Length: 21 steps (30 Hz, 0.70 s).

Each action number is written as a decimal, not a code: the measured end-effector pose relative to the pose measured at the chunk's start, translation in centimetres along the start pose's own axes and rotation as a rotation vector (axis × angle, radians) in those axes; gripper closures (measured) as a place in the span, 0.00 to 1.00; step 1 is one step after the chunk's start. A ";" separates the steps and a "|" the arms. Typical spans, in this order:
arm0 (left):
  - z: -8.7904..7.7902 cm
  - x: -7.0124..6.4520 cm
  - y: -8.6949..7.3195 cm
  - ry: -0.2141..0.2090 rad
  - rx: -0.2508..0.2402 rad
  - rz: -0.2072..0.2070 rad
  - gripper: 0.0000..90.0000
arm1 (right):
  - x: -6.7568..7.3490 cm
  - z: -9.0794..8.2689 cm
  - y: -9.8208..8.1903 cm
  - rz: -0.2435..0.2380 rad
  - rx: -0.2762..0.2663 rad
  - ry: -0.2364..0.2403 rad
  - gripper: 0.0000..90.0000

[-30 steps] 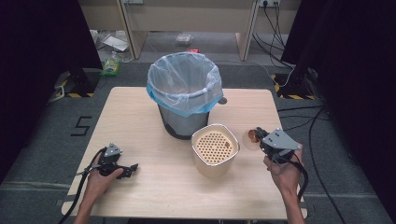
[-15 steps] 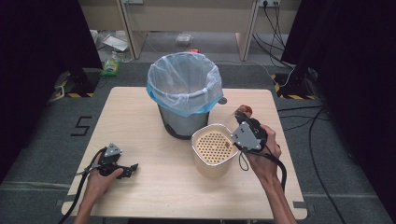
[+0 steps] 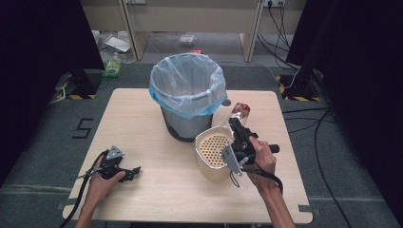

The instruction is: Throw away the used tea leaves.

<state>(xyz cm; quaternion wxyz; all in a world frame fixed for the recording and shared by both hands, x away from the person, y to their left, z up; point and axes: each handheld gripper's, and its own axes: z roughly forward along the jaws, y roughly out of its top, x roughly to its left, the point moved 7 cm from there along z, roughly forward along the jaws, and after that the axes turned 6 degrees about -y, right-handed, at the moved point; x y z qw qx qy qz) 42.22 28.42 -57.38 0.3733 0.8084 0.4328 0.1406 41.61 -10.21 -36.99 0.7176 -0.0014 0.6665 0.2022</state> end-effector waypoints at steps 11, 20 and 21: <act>0.0 0.0 0.0 0.000 -0.001 0.000 0.00 | 2.1 0.2 1.1 -0.165 -0.040 -0.060 0.97; 0.0 0.0 0.0 0.000 -0.001 0.000 0.00 | 3.4 0.7 1.0 -0.238 -0.044 -0.077 0.97; 0.0 0.0 0.0 0.000 -0.001 0.000 0.00 | 3.3 0.6 1.0 -0.241 -0.044 -0.088 0.97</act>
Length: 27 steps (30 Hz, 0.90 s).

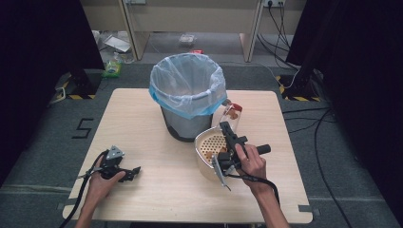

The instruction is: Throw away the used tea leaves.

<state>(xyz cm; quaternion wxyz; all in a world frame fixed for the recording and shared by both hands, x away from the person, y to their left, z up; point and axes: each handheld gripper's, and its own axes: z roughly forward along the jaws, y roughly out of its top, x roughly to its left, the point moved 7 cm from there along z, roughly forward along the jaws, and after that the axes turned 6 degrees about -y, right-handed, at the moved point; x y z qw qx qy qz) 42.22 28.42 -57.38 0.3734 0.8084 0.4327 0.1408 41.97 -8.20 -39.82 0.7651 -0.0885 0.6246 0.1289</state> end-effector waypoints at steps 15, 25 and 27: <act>0.0 0.0 0.0 0.000 0.000 0.000 0.00 | -0.1 -0.9 0.6 -0.085 -0.048 -0.074 0.98; 0.0 0.0 0.0 0.000 0.000 0.000 0.00 | 0.1 -0.1 0.9 -0.103 -0.041 -0.069 0.98; 0.0 0.0 0.0 0.000 0.000 0.000 0.00 | 0.5 -0.3 1.2 -0.106 -0.059 -0.066 0.98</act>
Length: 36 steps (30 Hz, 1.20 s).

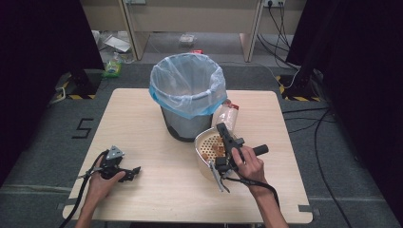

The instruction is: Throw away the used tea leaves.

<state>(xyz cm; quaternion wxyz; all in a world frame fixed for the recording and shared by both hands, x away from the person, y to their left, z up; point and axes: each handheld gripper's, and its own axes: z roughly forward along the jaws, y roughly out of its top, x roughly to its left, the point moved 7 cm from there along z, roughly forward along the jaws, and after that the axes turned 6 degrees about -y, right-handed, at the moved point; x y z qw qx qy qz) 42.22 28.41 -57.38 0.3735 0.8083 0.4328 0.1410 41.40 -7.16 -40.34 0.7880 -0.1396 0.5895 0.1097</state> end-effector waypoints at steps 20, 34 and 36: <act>0.0 0.0 0.0 0.000 0.000 0.000 0.00 | -2.2 0.4 -3.7 0.545 0.133 0.106 0.97; 0.0 0.0 0.0 -0.001 0.001 -0.001 0.00 | -3.3 1.6 -8.2 1.164 0.220 0.232 0.97; 0.0 0.0 0.0 -0.001 0.001 -0.001 0.00 | -3.5 1.7 -8.4 1.189 0.221 0.236 0.97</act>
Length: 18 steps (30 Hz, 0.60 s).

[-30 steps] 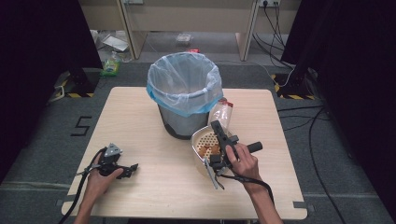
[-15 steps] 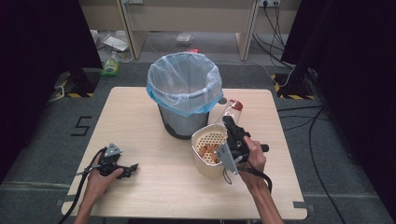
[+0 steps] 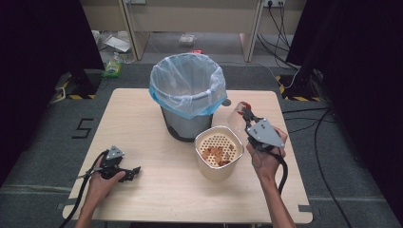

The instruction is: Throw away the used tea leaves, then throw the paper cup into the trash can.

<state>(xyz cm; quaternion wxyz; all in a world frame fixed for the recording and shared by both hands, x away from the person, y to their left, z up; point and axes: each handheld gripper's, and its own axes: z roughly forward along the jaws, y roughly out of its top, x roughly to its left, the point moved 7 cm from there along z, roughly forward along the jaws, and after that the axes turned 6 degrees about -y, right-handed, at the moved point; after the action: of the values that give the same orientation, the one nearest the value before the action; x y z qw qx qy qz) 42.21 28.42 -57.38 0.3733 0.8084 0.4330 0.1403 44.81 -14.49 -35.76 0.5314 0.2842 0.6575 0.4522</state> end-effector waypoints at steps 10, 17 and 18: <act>0.0 0.0 0.0 0.000 0.000 0.000 0.00 | -2.5 0.6 1.9 0.145 0.002 0.037 0.97; 0.0 0.0 0.0 0.000 0.000 0.000 0.00 | -3.6 1.3 4.0 0.153 -0.011 0.032 0.97; 0.0 0.0 0.0 0.000 0.000 0.000 0.00 | -3.8 1.4 4.4 0.158 -0.016 0.034 0.97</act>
<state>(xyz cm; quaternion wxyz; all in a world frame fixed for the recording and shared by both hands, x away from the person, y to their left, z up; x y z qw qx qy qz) 42.22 28.42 -57.38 0.3732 0.8084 0.4330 0.1405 46.72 -15.41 -30.13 0.4854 0.3232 0.6382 0.5026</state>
